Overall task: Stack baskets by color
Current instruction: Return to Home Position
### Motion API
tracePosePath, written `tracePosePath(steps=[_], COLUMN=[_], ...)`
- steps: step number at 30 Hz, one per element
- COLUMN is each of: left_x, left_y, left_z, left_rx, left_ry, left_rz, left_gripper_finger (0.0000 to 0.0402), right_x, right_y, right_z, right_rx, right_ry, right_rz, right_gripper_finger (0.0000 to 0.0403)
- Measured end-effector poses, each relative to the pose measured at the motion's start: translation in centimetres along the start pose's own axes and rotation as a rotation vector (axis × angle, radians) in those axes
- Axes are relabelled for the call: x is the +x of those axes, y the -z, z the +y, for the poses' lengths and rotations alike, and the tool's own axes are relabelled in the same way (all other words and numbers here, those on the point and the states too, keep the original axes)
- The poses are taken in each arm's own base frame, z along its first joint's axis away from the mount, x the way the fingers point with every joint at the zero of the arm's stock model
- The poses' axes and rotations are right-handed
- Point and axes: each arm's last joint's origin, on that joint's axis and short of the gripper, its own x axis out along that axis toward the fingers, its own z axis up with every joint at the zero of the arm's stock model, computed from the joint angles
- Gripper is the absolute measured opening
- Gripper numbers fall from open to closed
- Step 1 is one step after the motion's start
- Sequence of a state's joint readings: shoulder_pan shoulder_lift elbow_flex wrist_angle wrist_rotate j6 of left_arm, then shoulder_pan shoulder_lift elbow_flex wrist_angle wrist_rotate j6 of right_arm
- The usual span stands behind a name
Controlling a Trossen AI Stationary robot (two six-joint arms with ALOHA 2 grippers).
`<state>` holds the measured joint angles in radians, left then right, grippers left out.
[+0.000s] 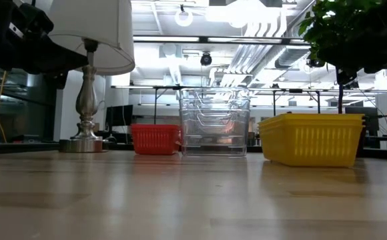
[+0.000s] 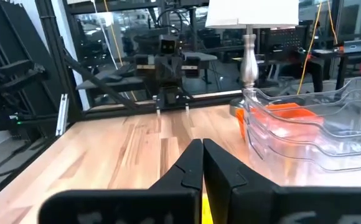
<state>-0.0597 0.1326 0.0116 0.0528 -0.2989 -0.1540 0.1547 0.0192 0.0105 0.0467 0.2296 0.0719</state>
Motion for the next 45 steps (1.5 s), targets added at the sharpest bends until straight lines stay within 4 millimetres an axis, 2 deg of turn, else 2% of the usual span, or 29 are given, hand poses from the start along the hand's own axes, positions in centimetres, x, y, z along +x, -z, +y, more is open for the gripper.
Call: tracePosePath(steps=[15, 29, 45], left_x=[0.0, -0.9, -0.9], left_y=[0.0, -1.5, -1.5], left_z=[0.0, 0.1, 0.1], left_rx=[-0.001, -0.054, -0.053], left_ry=[0.001, 0.021, 0.022], left_rz=[-0.005, -0.172, -0.170], left_gripper_finger=[0.0001, 0.0001, 0.0001], right_x=[0.0, 0.0, 0.0], right_y=[0.0, 0.0, 0.0], right_z=[0.0, 0.0, 0.0], right_rx=[-0.002, -0.002, -0.002], right_ry=[0.002, 0.002, 0.002], right_rz=[0.003, 0.004, 0.004], right_gripper_finger=[0.0000, 0.0000, 0.0000])
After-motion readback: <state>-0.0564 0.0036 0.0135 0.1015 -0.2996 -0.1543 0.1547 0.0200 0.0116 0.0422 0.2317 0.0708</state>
